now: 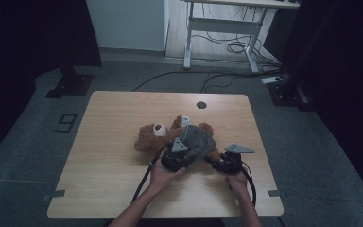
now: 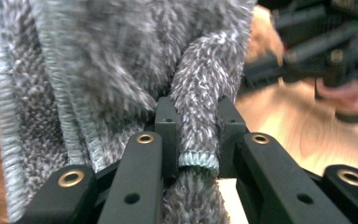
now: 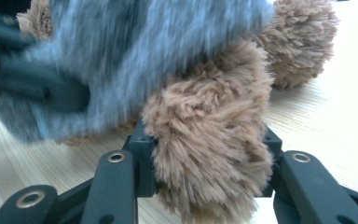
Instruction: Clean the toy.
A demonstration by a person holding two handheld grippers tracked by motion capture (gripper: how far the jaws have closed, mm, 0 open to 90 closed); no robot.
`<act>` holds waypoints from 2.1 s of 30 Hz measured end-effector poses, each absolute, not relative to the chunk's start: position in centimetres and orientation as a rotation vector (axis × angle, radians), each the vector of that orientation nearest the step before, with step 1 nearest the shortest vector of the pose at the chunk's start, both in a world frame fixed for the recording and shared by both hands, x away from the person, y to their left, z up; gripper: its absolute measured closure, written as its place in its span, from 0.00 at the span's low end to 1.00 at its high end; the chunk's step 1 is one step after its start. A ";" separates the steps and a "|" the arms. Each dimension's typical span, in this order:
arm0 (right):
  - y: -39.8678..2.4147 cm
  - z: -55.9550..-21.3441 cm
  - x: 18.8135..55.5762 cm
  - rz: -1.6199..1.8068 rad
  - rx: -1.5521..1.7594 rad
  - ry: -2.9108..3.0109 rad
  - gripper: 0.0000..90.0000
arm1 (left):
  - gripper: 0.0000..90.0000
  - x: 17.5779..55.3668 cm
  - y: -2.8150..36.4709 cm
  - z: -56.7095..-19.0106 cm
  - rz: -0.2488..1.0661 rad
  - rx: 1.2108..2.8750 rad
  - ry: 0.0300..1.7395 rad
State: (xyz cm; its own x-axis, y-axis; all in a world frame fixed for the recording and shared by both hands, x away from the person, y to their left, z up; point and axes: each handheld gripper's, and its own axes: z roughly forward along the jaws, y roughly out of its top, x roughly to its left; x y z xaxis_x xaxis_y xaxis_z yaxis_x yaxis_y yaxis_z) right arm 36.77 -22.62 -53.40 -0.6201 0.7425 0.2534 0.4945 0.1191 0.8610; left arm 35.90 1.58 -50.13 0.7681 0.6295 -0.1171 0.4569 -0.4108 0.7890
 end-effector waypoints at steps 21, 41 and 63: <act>-22.7 -53.6 36.9 1.510 1.214 2.181 0.62 | 0.84 34.8 2.9 -53.0 0.202 2.149 0.849; -23.1 -54.1 37.0 1.545 1.195 2.208 0.63 | 0.84 37.1 5.4 -44.3 0.336 1.994 0.826; -23.4 -54.1 36.8 1.537 1.187 2.226 0.64 | 0.84 38.0 15.2 -44.8 0.469 1.912 1.045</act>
State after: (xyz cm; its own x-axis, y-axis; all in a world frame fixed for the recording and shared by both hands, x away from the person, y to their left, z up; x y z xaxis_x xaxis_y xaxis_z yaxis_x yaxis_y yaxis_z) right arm 36.81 -23.38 -54.08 -0.6624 0.6973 0.2738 0.5033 0.1435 0.8521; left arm 37.98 15.18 -44.76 0.5742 0.8148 -0.0798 0.4820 -0.2575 0.8375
